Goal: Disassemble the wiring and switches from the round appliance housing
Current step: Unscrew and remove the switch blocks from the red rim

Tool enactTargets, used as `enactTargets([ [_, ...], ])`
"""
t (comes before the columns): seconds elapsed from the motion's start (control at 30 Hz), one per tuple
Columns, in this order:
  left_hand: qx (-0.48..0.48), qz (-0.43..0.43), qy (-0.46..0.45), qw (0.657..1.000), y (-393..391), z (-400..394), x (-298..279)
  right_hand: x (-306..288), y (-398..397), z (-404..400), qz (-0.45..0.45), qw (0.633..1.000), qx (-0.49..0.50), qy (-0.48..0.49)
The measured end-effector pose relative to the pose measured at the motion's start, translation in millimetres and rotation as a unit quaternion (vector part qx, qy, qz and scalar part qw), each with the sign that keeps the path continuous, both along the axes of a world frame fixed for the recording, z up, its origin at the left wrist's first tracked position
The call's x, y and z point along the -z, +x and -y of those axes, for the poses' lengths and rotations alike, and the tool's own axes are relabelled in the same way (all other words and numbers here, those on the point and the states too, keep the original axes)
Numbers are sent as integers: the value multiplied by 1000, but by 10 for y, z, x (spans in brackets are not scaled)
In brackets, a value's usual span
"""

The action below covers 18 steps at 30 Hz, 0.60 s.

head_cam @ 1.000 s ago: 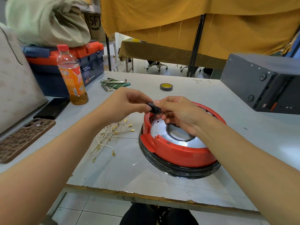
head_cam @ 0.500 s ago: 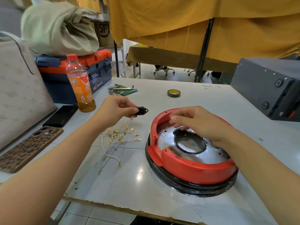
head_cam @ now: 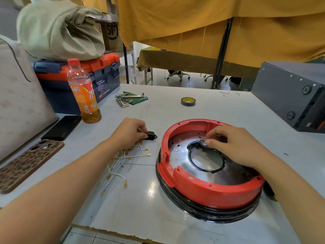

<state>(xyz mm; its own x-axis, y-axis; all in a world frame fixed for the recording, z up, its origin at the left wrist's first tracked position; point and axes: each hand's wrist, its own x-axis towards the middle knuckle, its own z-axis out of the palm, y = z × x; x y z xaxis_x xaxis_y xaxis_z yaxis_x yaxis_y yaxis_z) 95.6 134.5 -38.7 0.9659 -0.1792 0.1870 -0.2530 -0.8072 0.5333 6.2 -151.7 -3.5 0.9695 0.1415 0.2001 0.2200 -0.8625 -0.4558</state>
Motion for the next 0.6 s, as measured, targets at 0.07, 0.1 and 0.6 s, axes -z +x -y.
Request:
enactTargets([
  [0.07,4,11,4,1000,2,7,10,6,11,-16,4,1000,-1,-10],
  [0.1,5,13,4,1000,0,12,10,9,14,-22,6,1000,-1,-10],
  [0.6,126,104,23,986,-426,742,-490,-52,-24,47,75,993,45,80],
])
